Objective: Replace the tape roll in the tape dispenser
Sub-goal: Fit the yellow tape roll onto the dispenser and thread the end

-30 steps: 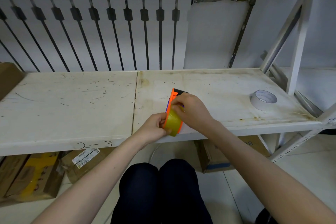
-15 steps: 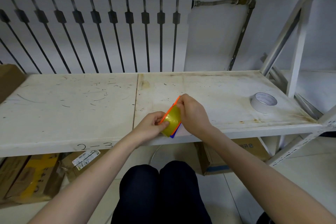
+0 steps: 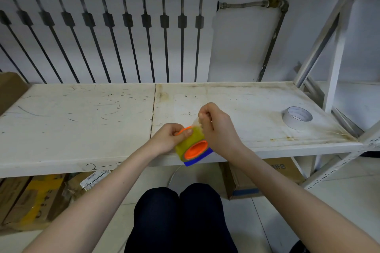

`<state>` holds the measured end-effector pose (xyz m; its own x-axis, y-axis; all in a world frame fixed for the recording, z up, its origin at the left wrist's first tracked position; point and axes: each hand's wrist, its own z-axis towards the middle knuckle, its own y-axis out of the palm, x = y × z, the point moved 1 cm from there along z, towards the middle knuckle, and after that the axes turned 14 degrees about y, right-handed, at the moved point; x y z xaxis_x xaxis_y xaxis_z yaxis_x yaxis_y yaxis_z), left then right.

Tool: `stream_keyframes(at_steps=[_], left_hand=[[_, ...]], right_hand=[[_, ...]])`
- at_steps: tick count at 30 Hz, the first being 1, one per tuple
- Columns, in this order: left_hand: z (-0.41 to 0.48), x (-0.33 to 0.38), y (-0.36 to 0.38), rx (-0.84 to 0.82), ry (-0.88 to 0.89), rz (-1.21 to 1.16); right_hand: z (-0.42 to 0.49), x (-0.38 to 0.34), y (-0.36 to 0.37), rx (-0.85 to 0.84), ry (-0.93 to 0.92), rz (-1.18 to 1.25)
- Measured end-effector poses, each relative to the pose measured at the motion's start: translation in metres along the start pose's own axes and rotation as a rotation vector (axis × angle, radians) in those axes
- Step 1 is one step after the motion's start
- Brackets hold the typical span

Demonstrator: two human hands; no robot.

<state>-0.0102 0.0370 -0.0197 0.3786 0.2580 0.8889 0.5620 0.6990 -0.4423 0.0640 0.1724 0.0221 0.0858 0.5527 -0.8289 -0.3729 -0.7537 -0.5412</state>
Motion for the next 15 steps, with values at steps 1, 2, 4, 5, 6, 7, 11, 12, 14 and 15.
stream_keyframes(at_steps=[1, 2, 4, 5, 6, 7, 11, 12, 14, 15], left_hand=[[0.000, 0.001, 0.000, -0.001, -0.002, 0.004], [0.000, 0.002, 0.000, 0.009, -0.002, 0.028], [0.000, 0.004, 0.001, 0.038, -0.001, 0.086], [-0.001, 0.006, 0.003, 0.041, -0.012, 0.090], [-0.002, 0.008, 0.004, 0.025, -0.024, 0.097], [-0.003, 0.012, 0.006, 0.003, -0.025, 0.126], [-0.003, 0.021, 0.015, 0.123, 0.031, 0.297], [-0.003, 0.022, 0.016, 0.175, 0.035, 0.299], [-0.002, 0.022, 0.017, 0.204, 0.037, 0.309], [-0.002, 0.022, 0.017, 0.199, 0.033, 0.315]], right_hand=[[0.003, 0.000, -0.001, 0.002, 0.027, 0.055], [0.006, 0.001, -0.003, -0.005, 0.068, 0.105], [0.014, 0.002, -0.007, -0.038, 0.150, 0.135], [0.017, 0.002, -0.009, -0.052, 0.179, 0.127], [0.019, 0.002, -0.009, -0.062, 0.198, 0.125], [0.020, 0.001, -0.008, -0.071, 0.209, 0.132], [0.018, -0.004, -0.005, -0.117, 0.234, 0.201], [0.018, -0.005, -0.006, -0.122, 0.235, 0.198], [0.019, -0.004, -0.008, -0.106, 0.234, 0.165], [0.019, -0.003, -0.009, -0.085, 0.236, 0.142]])
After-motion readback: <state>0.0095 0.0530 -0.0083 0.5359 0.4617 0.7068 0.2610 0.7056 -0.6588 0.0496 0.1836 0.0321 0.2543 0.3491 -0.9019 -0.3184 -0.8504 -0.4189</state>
